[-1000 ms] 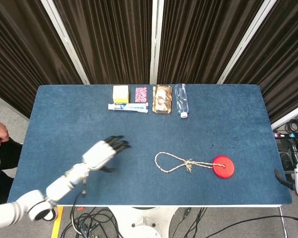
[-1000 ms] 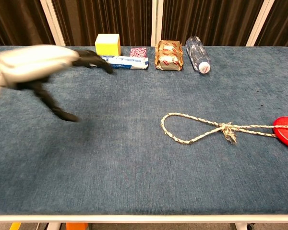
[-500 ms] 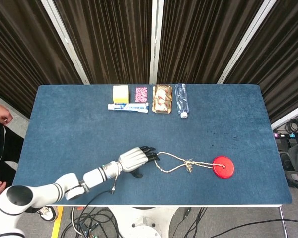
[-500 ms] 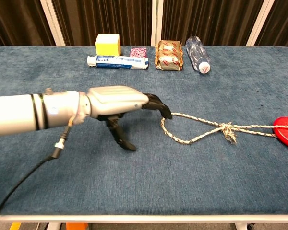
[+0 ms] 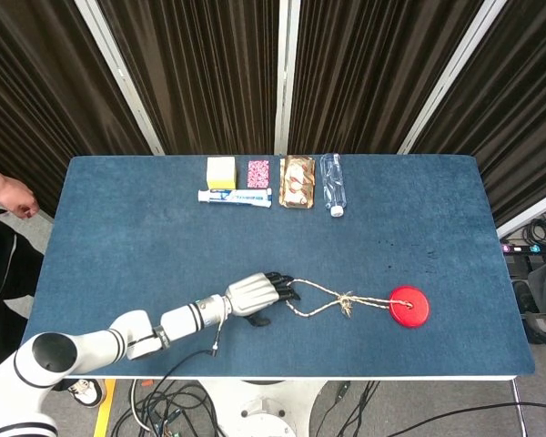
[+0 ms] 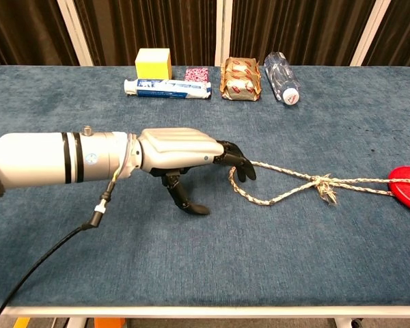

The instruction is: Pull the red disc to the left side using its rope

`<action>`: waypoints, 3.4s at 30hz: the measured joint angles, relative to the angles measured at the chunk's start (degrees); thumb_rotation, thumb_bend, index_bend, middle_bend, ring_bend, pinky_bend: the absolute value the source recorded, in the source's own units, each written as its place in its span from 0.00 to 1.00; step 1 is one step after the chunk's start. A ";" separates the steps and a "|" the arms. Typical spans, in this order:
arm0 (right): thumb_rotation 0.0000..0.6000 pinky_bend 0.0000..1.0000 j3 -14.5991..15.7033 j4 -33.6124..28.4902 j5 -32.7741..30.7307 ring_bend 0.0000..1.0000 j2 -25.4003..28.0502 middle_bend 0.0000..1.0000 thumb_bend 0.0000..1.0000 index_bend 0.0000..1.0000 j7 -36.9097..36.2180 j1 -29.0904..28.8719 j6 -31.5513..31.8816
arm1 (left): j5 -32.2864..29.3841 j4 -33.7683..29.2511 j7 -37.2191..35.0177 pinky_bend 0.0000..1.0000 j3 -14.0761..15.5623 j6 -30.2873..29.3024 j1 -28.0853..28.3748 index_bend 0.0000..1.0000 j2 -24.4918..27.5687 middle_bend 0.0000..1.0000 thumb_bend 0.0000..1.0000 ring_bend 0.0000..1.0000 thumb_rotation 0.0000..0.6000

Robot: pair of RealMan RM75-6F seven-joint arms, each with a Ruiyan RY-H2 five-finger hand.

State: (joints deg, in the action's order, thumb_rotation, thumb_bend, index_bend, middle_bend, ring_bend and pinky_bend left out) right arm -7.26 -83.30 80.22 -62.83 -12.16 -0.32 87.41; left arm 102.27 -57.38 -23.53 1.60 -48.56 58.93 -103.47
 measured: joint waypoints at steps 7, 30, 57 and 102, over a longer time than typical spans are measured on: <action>1.00 0.00 -0.29 0.01 0.05 0.00 -0.21 0.00 0.24 0.00 0.11 0.04 0.36 | -1.95 -2.92 3.15 0.20 0.66 0.48 -0.06 0.19 2.15 0.70 0.23 0.24 1.00; 1.00 0.00 -0.94 0.77 -0.21 0.00 -0.46 0.00 0.25 0.00 -1.52 0.20 0.35 | -5.95 -11.22 9.69 0.62 1.20 -4.45 -3.94 0.63 7.72 0.92 0.37 0.64 1.00; 1.00 0.00 -0.76 -0.86 0.43 0.00 -1.16 0.00 0.25 0.00 2.06 -1.13 -1.17 | -13.06 -17.20 15.25 0.76 -3.80 -38.59 -28.88 0.79 22.75 0.95 0.37 0.74 1.00; 1.00 0.00 -0.11 -0.07 -0.29 0.00 -2.95 0.00 0.25 0.00 3.01 -2.52 -3.84 | -17.19 -5.13 10.34 0.65 -10.22 -33.27 -29.64 0.64 24.26 0.77 0.35 0.55 1.00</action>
State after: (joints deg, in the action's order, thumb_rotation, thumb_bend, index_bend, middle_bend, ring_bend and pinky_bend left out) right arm -7.37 -83.37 79.92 -65.78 -9.16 -2.85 83.57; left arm 85.08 -62.51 -13.19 -8.62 -81.83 29.29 -79.21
